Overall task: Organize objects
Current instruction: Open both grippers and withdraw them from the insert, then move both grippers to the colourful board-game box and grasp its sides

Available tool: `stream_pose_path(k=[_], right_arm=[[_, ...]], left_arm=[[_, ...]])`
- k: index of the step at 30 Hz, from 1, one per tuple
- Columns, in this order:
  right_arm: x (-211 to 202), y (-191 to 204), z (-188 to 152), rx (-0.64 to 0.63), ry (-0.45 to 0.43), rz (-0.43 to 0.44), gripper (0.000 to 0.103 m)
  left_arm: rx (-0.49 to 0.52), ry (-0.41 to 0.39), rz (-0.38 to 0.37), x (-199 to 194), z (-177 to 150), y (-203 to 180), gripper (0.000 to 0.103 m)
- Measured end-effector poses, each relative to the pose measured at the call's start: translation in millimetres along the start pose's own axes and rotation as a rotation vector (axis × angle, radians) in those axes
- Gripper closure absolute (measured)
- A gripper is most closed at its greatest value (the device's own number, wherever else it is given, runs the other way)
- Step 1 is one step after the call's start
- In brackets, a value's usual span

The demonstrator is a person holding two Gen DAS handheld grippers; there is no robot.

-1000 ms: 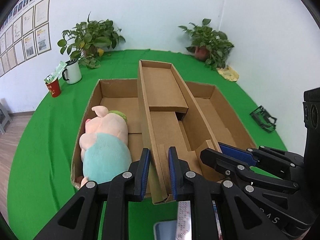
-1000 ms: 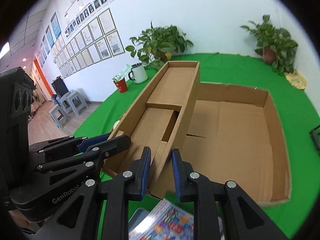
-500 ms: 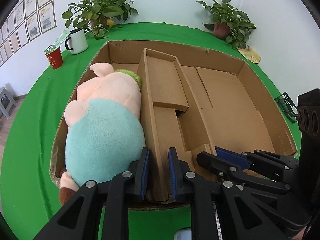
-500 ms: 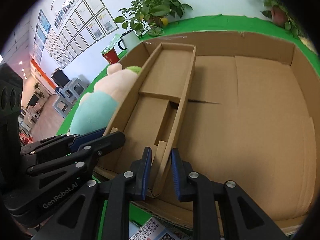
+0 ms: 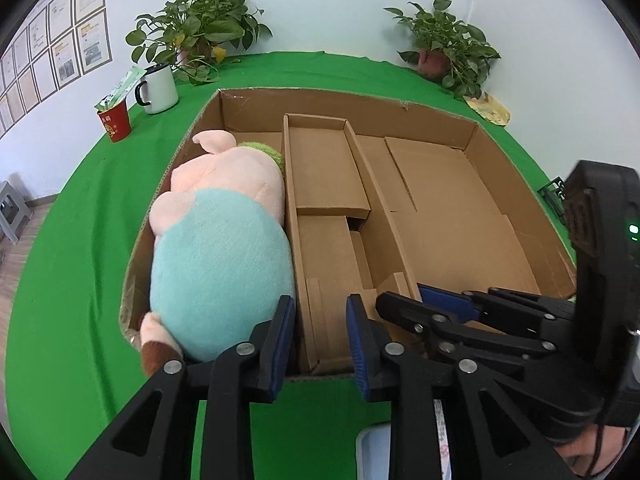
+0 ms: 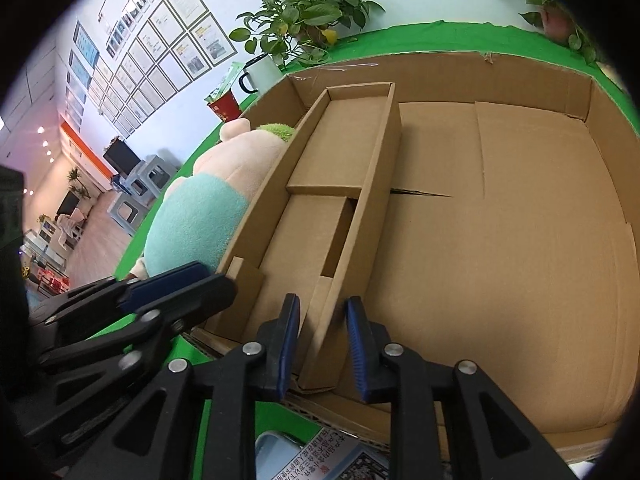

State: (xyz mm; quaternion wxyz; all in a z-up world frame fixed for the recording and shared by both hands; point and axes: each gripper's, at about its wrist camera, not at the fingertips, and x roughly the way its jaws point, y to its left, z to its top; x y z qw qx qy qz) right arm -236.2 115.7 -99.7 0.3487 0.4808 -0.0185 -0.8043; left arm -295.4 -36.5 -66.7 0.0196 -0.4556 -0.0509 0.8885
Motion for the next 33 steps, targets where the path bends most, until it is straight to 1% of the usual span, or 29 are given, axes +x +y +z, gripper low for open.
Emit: stream_pose_path(k=[1,4,5,7,8,9,10,11,12,13,14,15,16,17,19,20,23,27,30,33], right_arm=[[-1,1,0,0.001,-0.003,-0.003,0.079],[-5,1,-2,0.005,-0.013,-0.013,0.079],[-9,2,-3,0.003,-0.018,-0.015,0.077],[-18,4,-6,-0.008,-0.040,-0.025,0.068],[-29,5,-9,-0.022,-0.067,-0.036,0.058],[-36,7,-10,-0.027,-0.090,-0.051,0.042],[-46,8,-13,-0.037,-0.120,-0.073,0.035],[-59,8,-18,-0.051,-0.158,-0.098,0.027],[-71,8,-22,-0.055,-0.194,-0.114,0.022],[-85,5,-28,-0.042,-0.238,-0.133,0.020],[-94,3,-33,-0.028,-0.263,-0.153,0.017],[-103,1,-39,-0.023,-0.282,-0.183,0.016],[-111,0,-45,-0.027,-0.298,-0.217,0.015],[-115,-3,-49,-0.023,-0.302,-0.249,0.012],[-128,-9,-59,0.011,-0.325,-0.293,0.006],[-134,-9,-62,0.011,-0.338,-0.304,0.000],[-146,-1,-73,-0.040,-0.356,-0.361,0.000],[-157,6,-93,-0.058,-0.347,-0.392,0.000],[-161,10,-101,-0.058,-0.346,-0.413,0.000],[-160,15,-108,-0.083,-0.310,-0.415,0.000]], left_arm=[[0.001,-0.010,-0.001,-5,-2,0,0.071],[0.005,-0.032,0.001,-19,-8,0,0.066],[0.004,-0.042,0.006,-23,-9,0,0.065],[0.011,-0.078,0.011,-37,-13,1,0.056],[0.020,-0.107,0.016,-45,-14,1,0.053],[0.033,-0.142,0.027,-55,-16,1,0.044],[0.049,-0.180,0.038,-66,-18,-1,0.033],[0.072,-0.235,0.054,-81,-21,-6,0.028],[0.091,-0.279,0.068,-92,-25,-10,0.017],[0.118,-0.347,0.093,-109,-31,-15,0.005],[0.135,-0.397,0.106,-121,-36,-19,0.002],[0.156,-0.456,0.113,-135,-43,-24,0.000],[0.168,-0.475,0.112,-142,-47,-27,0.000],[0.181,-0.479,0.109,-149,-51,-30,0.000],[0.169,-0.473,0.098,-158,-58,-32,0.000],[0.158,-0.474,0.083,-162,-61,-33,0.000],[0.120,-0.464,0.043,-170,-68,-38,0.000],[0.108,-0.477,0.012,-186,-82,-45,0.000],[0.103,-0.497,0.027,-199,-96,-54,0.000],[0.114,-0.499,0.038,-202,-101,-62,0.000]])
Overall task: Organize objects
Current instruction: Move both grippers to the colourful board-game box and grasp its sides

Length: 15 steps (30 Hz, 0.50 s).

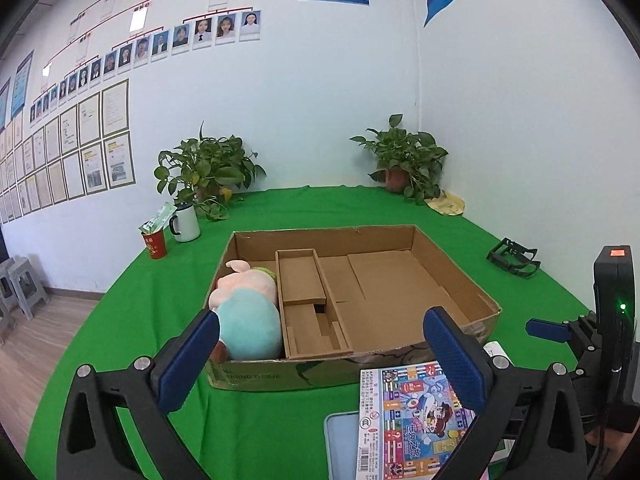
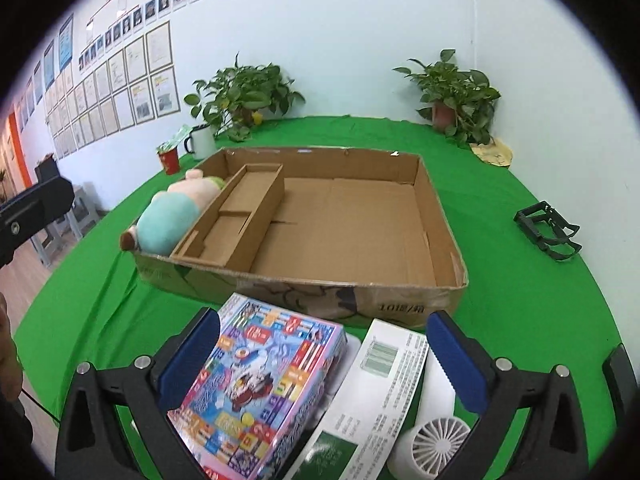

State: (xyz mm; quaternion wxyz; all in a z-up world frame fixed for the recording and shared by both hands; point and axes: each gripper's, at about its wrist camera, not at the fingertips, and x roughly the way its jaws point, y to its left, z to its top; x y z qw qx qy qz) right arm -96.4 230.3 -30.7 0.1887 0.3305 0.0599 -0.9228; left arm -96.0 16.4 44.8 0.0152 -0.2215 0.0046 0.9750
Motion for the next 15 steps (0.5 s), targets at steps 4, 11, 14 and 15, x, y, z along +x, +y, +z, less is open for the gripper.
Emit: stream_pose_path(k=[4,11,14,15], right_arm=[[-7,0,-7,0.000,0.012,0.028,0.000],[-16,-30,-24,0.129,0.086,0.215,0.000],[-21,-34,-39,0.163,0.118,0.274,0.000],[-22,-34,-45,0.182,0.130,0.313,0.000]], left_arm=[[0.014,0.028,-0.028,1,-5,-5,0.000],[-0.038,0.208,-0.257,15,-21,8,0.000],[-0.048,0.253,-0.313,19,-30,14,0.000],[-0.057,0.270,-0.327,22,-34,17,0.000]])
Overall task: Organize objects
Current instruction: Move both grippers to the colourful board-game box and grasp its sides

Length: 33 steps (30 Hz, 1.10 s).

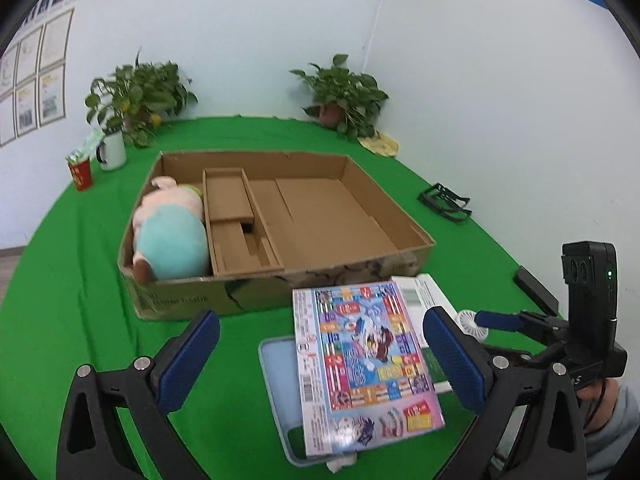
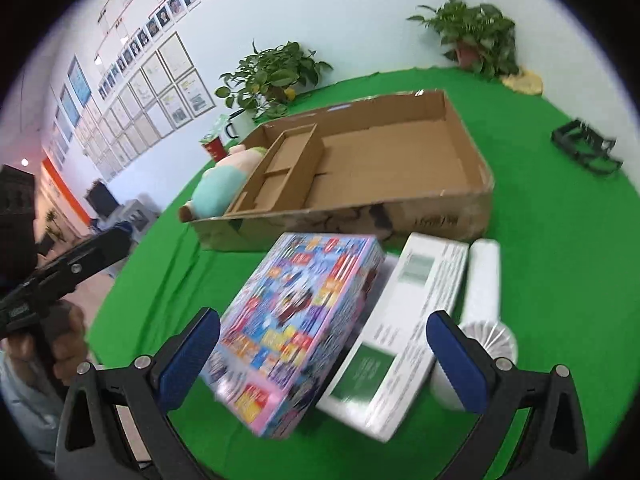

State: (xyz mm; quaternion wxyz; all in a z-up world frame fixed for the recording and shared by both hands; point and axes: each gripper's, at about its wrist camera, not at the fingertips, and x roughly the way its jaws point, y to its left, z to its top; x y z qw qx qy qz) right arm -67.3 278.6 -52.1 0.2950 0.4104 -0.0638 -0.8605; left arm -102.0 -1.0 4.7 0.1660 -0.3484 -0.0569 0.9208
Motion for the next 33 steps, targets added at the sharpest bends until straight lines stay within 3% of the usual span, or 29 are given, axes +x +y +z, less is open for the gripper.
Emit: stream_pose_path(k=[8,12,19,23,27,33], right_arm=[[13,26,-27,-0.025,0.101,0.200,0.000],[26,30,-29,-0.009,0.135,0.188,0.000],[45,25,-26,0.044,0.190,0.157,0.000],[56,30,-24,0.015,0.220,0.151,0.002],[60,29,-26,0.012,0.227,0.117,0.004],[67,30,-20,-0.016,0.246,0.055,0.013]], left_arm=[[-0.159,0.154,-0.187,37,-25,33,0.002],[-0.236,0.191,-0.265,58,-37,43,0.004],[-0.256,0.280,-0.352,90,-50,34,0.016],[-0.232,0.287,-0.351,94,-50,31,0.017],[-0.235,0.299,-0.351,93,-51,37,0.029],[-0.307,0.326,-0.301,98,-59,57,0.029]])
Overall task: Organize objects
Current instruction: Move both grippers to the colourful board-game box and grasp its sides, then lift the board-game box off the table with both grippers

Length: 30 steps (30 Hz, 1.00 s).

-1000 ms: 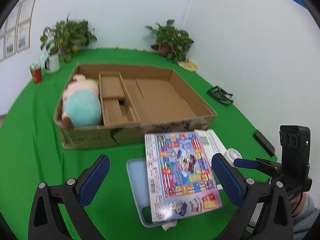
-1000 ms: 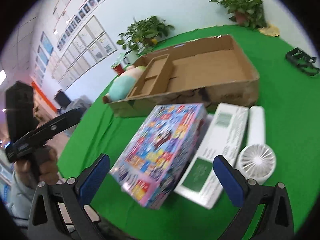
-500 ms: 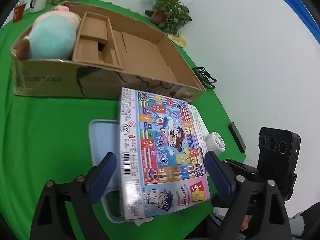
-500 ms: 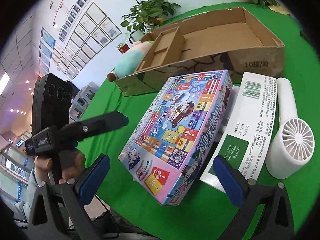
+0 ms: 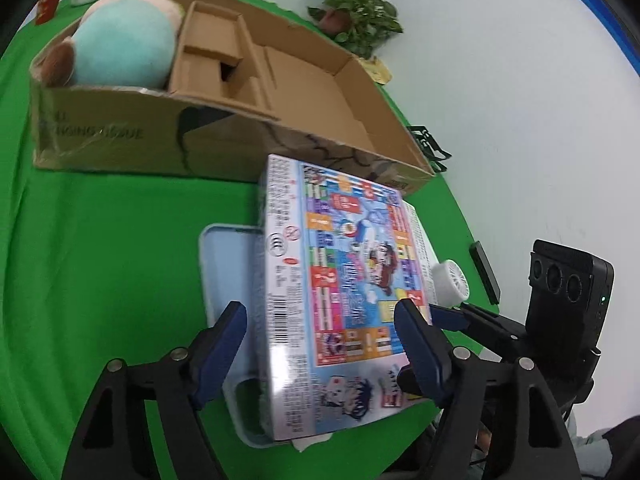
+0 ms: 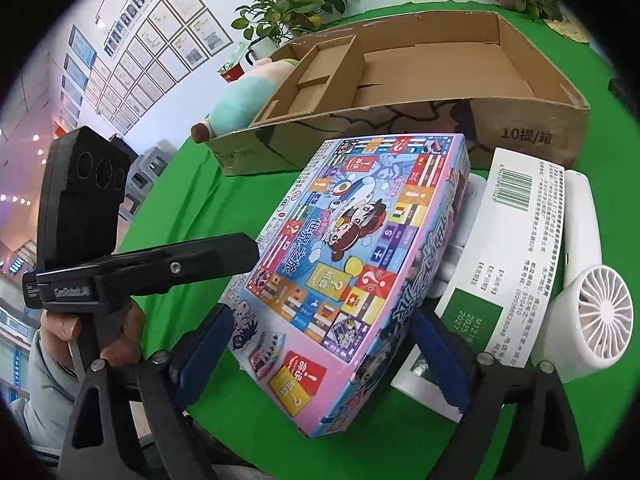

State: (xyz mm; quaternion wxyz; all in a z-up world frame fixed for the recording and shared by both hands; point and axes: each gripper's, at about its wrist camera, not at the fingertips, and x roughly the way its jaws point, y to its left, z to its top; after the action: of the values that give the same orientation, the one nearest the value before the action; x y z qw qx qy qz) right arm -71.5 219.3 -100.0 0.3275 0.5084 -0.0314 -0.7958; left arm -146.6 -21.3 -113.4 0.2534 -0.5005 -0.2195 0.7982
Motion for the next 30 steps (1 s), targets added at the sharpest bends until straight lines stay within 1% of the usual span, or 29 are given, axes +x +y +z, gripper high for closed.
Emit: stream_pose_path(k=[3,5,8,9,12,16,20,21,24,27,30], right_arm=[[9,-3,3,0.007,0.020,-0.021,0.014],[16,-3,6,0.001,0.029,-0.038,0.015],[20,1,7,-0.023,0.019,-0.100,0.017],[21,2,7,-0.029,0.012,-0.105,0.017],[22,2,8,-0.028,0.003,-0.098,0.021],[25,6,6,-0.026,0.008,-0.059,0.022],[26,10,6,-0.036,0.013,-0.039,0.025],[26,8,6,-0.032,0.018,-0.036,0.026],[26,4,6,-0.024,0.029,-0.033,0.028],[24,2,9,-0.030,0.049,-0.036,0.029],[23,0,10,-0.035,0.060,-0.037,0.031]], left_arm=[[-0.019,0.039,-0.037,8,-2,3,0.027],[-0.023,0.035,-0.019,12,-5,2,0.027],[-0.053,0.030,-0.031,9,-6,5,0.028],[-0.060,0.028,-0.028,7,-6,6,0.029],[-0.054,0.024,0.007,0,-12,5,0.030],[-0.058,0.000,0.036,-17,-21,3,0.030],[-0.068,0.001,0.017,-25,-28,3,0.030],[-0.076,0.009,0.013,-23,-29,5,0.033],[-0.089,0.009,-0.008,-19,-28,8,0.035],[-0.123,0.008,-0.054,-14,-26,17,0.035],[-0.134,0.023,-0.056,-8,-24,20,0.035]])
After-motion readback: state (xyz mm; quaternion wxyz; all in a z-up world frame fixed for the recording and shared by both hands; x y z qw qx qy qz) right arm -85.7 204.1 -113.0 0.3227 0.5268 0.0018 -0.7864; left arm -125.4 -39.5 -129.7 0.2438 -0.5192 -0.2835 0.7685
